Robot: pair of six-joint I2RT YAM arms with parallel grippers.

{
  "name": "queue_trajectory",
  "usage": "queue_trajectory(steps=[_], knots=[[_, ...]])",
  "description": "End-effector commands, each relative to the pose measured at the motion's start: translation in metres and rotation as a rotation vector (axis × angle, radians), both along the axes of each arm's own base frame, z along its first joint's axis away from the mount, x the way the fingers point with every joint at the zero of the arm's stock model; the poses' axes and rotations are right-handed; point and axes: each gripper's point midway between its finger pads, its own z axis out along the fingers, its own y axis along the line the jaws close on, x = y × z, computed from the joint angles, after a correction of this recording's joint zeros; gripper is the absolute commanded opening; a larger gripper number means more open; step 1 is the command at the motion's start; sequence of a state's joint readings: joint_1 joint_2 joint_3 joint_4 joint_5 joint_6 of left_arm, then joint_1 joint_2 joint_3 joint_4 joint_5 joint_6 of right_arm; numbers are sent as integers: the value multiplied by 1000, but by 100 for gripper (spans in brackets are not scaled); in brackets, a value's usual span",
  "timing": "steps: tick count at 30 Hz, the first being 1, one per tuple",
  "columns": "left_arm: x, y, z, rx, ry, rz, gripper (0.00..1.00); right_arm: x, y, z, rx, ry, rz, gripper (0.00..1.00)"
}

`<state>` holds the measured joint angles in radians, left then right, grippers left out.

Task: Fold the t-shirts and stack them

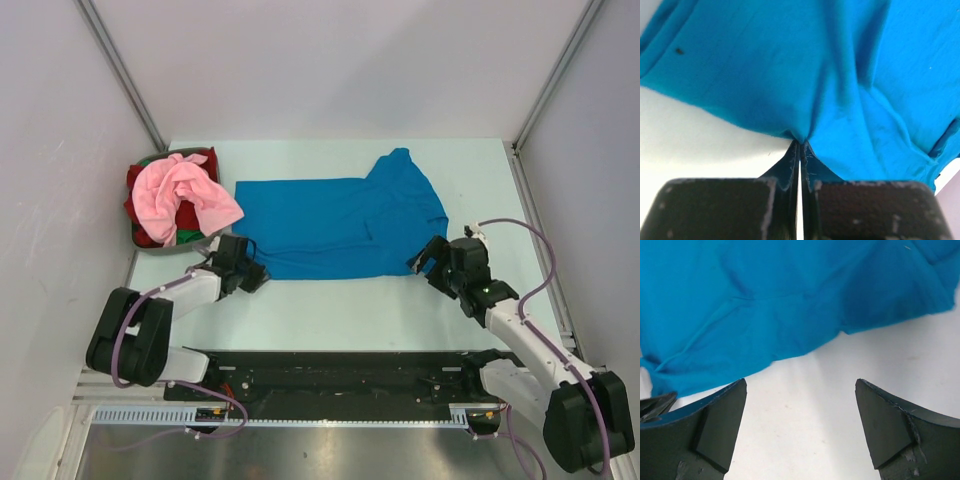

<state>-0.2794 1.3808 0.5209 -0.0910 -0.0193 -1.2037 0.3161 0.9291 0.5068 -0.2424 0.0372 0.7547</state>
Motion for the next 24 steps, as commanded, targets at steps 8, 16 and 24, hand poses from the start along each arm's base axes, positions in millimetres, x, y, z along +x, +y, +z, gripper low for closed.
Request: queue_trajectory(steps=[8,16,24], knots=[[-39,25,-5,113,77,1,0,-6,-24,-56,81,153,-188,89],[-42,26,1,116,58,-11,0,-5,-48,-76,47,181,-314,84],[-44,28,0,129,57,-24,0,-1,-64,-94,36,219,-404,60]])
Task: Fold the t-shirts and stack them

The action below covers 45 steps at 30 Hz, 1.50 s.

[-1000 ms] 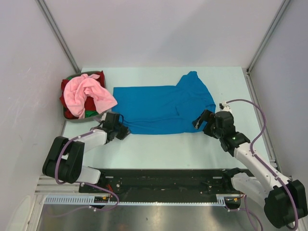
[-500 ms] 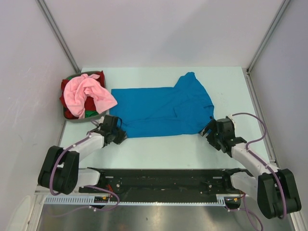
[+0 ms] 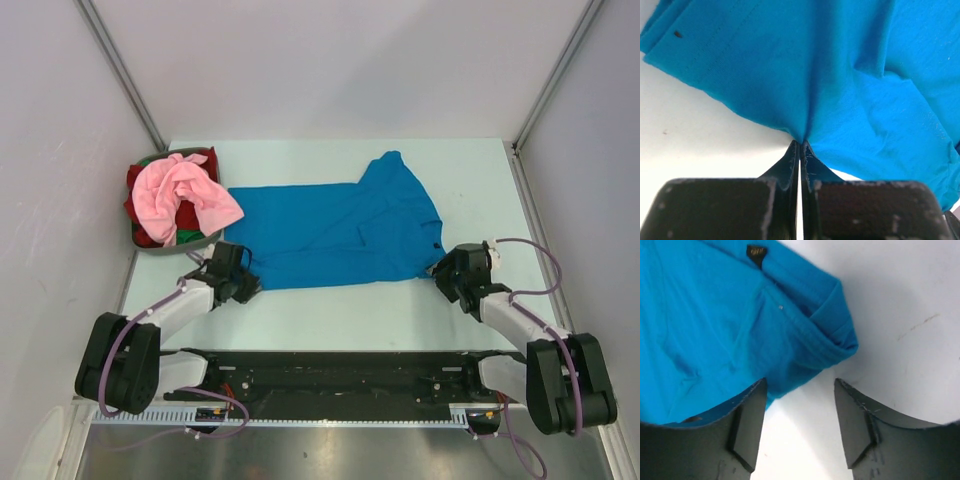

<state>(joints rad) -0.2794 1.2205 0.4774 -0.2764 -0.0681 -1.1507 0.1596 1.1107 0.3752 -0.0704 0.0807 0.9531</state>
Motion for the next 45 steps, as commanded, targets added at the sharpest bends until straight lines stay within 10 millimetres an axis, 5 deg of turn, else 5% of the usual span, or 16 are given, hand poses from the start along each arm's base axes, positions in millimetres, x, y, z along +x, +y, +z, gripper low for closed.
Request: queue_trajectory(steps=[1,6,9,10,15,22,30,37,45], knots=[[-7,7,-2,42,7,-8,0,-8,-20,-28,-43,84,-83,53],[-9,7,-3,41,6,-18,0,-5,-28,-40,-56,111,-109,33],[-14,7,-4,41,9,-25,0,4,-33,-39,-56,95,-119,14],[-14,7,-3,38,4,-26,0,5,-35,-40,-61,100,-122,0],[-22,12,1,50,-14,-27,0,-5,-47,-41,-80,141,-138,0],[-40,20,3,56,-18,-14,0,-27,-64,-15,-135,138,-204,0],[-62,22,-2,21,-15,5,0,-77,-81,-14,-189,253,-306,0],[-84,23,-6,-1,-6,21,0,-106,-72,-12,-136,254,-317,0],[-107,24,-5,-30,-22,27,0,-114,-64,2,-137,181,-322,5]])
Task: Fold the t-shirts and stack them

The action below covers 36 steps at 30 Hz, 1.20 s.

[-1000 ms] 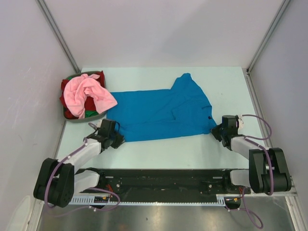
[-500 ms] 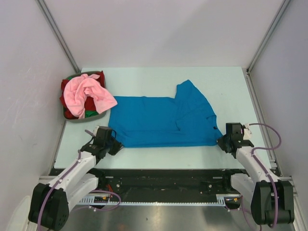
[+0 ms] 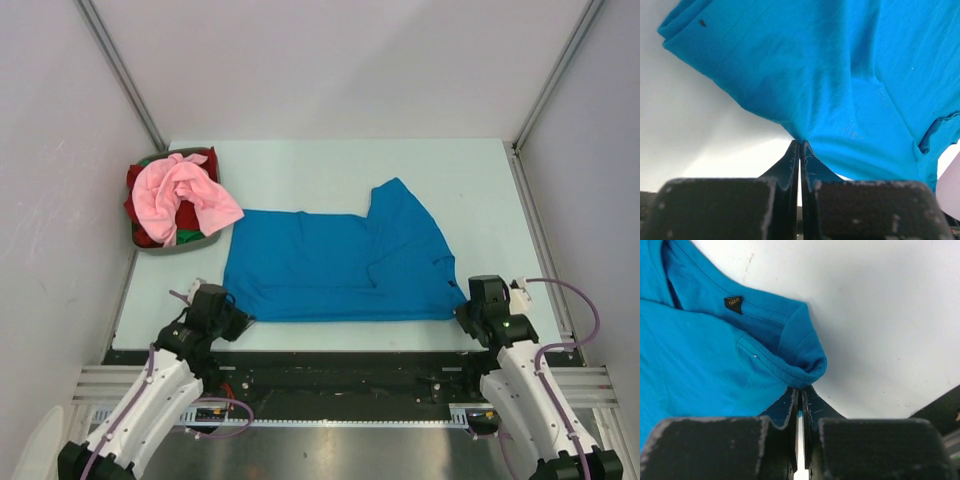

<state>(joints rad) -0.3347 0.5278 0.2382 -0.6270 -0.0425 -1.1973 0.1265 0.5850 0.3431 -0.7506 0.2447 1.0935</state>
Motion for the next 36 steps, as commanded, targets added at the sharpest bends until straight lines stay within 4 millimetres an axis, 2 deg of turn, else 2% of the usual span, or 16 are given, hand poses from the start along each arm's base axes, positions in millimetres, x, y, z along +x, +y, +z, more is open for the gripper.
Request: queue_trajectory(steps=[1,5,6,8,9,11,12,13,18,21,22,25,28,33,35,36], knots=[[-22,16,-12,44,63,61,0,-14,-15,0,-76,32,-73,10],[-26,19,-5,42,40,72,4,-14,-12,5,-85,18,-57,33],[-26,19,-3,38,39,68,20,-15,-14,7,-92,15,-72,51],[-25,17,-2,31,32,60,27,-13,-12,13,-102,-6,-56,70],[-23,14,0,19,19,49,38,-12,-14,15,-116,-15,-65,90],[-21,11,3,11,17,40,58,-10,-14,21,-129,-27,-59,99],[-20,9,5,5,15,30,75,-7,-13,28,-126,-47,-55,100],[-18,7,11,2,7,24,80,-5,-13,32,-130,-57,-47,100],[-7,0,36,-26,-37,8,90,14,-1,56,-122,-121,16,100],[11,-4,54,-25,-96,1,93,40,16,74,-116,-185,107,100],[17,-4,63,-19,-116,0,93,56,24,81,-111,-205,131,100],[32,-5,70,30,-103,-21,94,83,53,82,-124,-196,308,100],[41,-1,68,99,-62,-23,94,103,85,98,-145,-246,474,100],[40,19,56,200,-6,37,94,120,150,108,-120,-306,805,100],[40,27,55,233,12,64,94,114,182,101,-135,-291,993,99],[43,36,59,269,3,94,94,119,201,119,-125,-348,1059,100]])
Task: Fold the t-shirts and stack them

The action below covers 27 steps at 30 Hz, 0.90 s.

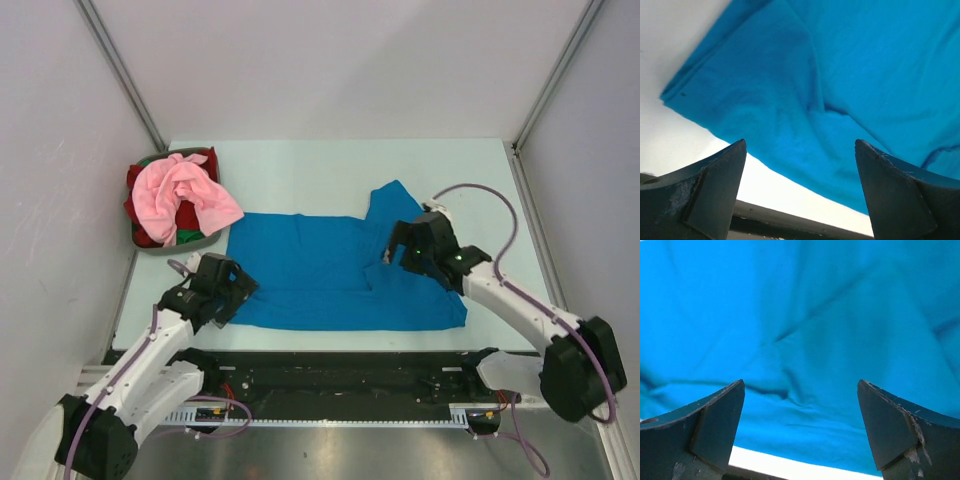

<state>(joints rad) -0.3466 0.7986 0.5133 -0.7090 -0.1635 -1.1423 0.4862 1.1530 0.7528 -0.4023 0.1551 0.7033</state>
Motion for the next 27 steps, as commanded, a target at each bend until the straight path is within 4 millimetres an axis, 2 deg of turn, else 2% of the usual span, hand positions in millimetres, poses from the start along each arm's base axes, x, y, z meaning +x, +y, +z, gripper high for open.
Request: queue_trajectory(steps=[1,2,3,4,5,6,7,10,11,12,14,15,16,17,18,19,23,25,27], knots=[[13,30,17,136,-39,89,94,7,93,44,16,-174,478,100],[15,37,19,156,-41,103,94,3,110,41,30,-160,547,100],[19,38,25,148,-56,103,94,4,129,54,46,-197,603,100],[29,38,32,135,-89,98,94,1,141,58,35,-221,670,100],[36,44,36,139,-105,81,94,-17,166,62,55,-233,780,100],[44,37,44,99,-121,41,94,-18,184,61,47,-231,833,100],[50,38,49,98,-132,37,94,-35,203,59,22,-248,941,100],[64,46,64,142,-123,13,95,-43,231,39,-103,-234,1033,100],[67,50,66,159,-113,9,96,-57,243,35,-160,-259,1107,100],[74,51,71,165,-114,-6,96,-64,249,19,-219,-242,1149,100],[76,59,74,173,-97,-4,96,-64,256,14,-325,-282,1171,100],[79,62,76,174,-102,-8,96,-72,262,9,-370,-304,1204,100],[81,64,78,164,-114,-12,96,-70,261,-1,-422,-304,1200,100],[82,76,79,161,-116,19,98,-72,262,-6,-455,-310,1216,100],[82,78,76,151,-117,14,98,-79,265,-9,-496,-328,1249,100],[85,80,76,142,-130,7,98,-77,262,-14,-559,-337,1242,100],[80,79,63,103,-114,-23,98,-81,256,-18,-797,-425,1229,100],[76,78,56,102,-113,-27,98,-84,259,-14,-910,-494,1209,100],[73,80,53,108,-111,-19,98,-90,266,-18,-942,-526,1215,100]])
